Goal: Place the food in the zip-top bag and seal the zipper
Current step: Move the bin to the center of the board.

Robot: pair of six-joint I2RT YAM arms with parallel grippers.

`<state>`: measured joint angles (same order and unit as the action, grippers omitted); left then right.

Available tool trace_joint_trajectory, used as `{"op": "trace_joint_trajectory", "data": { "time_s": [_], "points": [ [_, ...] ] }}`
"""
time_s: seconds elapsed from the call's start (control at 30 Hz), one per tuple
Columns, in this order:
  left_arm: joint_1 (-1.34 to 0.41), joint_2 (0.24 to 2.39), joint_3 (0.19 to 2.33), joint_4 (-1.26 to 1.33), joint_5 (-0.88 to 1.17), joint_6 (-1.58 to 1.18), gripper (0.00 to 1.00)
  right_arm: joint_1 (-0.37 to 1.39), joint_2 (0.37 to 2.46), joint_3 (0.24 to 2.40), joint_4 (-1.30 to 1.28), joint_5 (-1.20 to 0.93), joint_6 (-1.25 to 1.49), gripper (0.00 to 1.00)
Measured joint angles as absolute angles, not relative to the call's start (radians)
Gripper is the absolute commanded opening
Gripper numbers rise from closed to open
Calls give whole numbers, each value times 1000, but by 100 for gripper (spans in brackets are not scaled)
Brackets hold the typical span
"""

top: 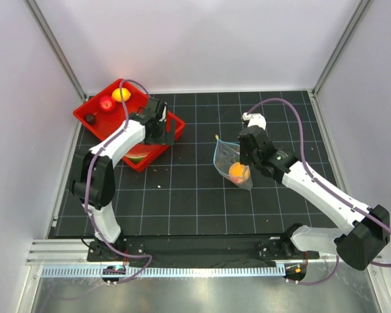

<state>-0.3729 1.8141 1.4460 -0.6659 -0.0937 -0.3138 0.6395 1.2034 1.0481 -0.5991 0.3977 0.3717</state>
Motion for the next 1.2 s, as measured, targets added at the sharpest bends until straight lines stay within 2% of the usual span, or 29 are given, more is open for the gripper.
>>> {"op": "trace_joint_trajectory", "data": {
  "time_s": [0.1, 0.13, 0.27, 0.43, 0.47, 0.5, 0.57, 0.6, 0.67, 0.7, 0.73, 0.77, 0.8, 0.83, 0.87, 1.0, 1.2],
  "points": [
    [-373, 1839, 1446, -664, -90, -307, 37, 640, 1190, 1047, -600, 398, 372, 1],
    [-373, 1847, 1446, -663, -81, -307, 33, 640, 1185, 1047, -601, 398, 372, 1],
    [-390, 1849, 1436, -638, -64, -301, 24, 640, 1166, 1047, -612, 402, 372, 1],
    [-534, 1846, 1423, -605, -78, -350, 22, 640, 1130, 1047, -629, 434, 369, 1],
    [-575, 1842, 1417, -596, -92, -365, 24, 639, 1125, 1047, -632, 442, 369, 1],
    [-618, 1835, 1407, -586, -103, -381, 33, 639, 1118, 1047, -636, 451, 368, 1],
    [-698, 1805, 1361, -559, -118, -416, 36, 639, 1110, 1047, -643, 467, 368, 1],
    [-735, 1783, 1336, -553, -120, -433, 45, 638, 1107, 1047, -648, 474, 368, 1],
    [-786, 1736, 1292, -553, -115, -459, 49, 637, 1104, 1047, -659, 489, 369, 1],
    [-799, 1710, 1274, -553, -109, -469, 54, 637, 1104, 1047, -663, 497, 369, 1],
    [-804, 1684, 1258, -556, -106, -474, 61, 637, 1104, 1047, -668, 506, 369, 1],
    [-804, 1663, 1247, -556, -104, -484, 72, 637, 1104, 1047, -671, 512, 369, 1],
    [-803, 1633, 1234, -556, -104, -489, 90, 636, 1104, 1047, -674, 519, 369, 1],
    [-802, 1612, 1227, -559, -105, -493, 96, 634, 1103, 1047, -676, 525, 369, 1],
    [-801, 1585, 1219, -560, -111, -498, 100, 633, 1103, 1047, -677, 530, 370, 1],
    [-781, 1499, 1232, -619, -191, -488, 100, 632, 1103, 1047, -675, 532, 375, 1],
    [-583, 1514, 1381, -717, -292, -439, 100, 631, 1103, 1047, -666, 517, 382, 1]
  ]
}}
